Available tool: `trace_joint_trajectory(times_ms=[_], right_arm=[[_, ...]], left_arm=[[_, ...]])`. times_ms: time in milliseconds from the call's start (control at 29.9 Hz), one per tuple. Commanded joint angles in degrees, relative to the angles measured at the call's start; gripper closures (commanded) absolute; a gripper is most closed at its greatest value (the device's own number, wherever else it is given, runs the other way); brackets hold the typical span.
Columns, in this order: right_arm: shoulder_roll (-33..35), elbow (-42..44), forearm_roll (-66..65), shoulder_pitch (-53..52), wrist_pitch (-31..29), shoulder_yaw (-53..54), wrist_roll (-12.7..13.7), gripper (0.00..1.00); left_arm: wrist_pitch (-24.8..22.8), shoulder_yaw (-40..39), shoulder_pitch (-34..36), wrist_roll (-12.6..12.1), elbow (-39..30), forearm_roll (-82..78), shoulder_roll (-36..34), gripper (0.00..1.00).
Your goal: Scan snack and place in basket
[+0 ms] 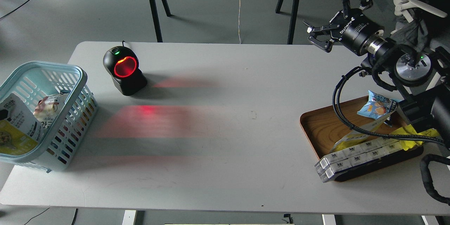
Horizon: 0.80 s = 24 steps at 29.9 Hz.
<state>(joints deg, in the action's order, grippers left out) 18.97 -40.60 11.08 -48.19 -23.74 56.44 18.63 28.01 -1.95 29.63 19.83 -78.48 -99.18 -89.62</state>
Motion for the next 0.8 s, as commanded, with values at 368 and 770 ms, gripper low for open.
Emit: trace_joint_trajectory(times_ms=[368,770], right_arm=[[-0.1,-0.8,0.0,-1.5,0.7,-1.1,0.0,0.01],[0.4,-0.9,0.0,-6.3,1.1,-3.8,0.0,0.01]], left_arm=[[0.0,-7.5,7.5,0.5,1.0,7.6,-2.8,0.01],[-19.5,-19.9,24.5,-0.1,10.6,48.6,18.4,0.01]])
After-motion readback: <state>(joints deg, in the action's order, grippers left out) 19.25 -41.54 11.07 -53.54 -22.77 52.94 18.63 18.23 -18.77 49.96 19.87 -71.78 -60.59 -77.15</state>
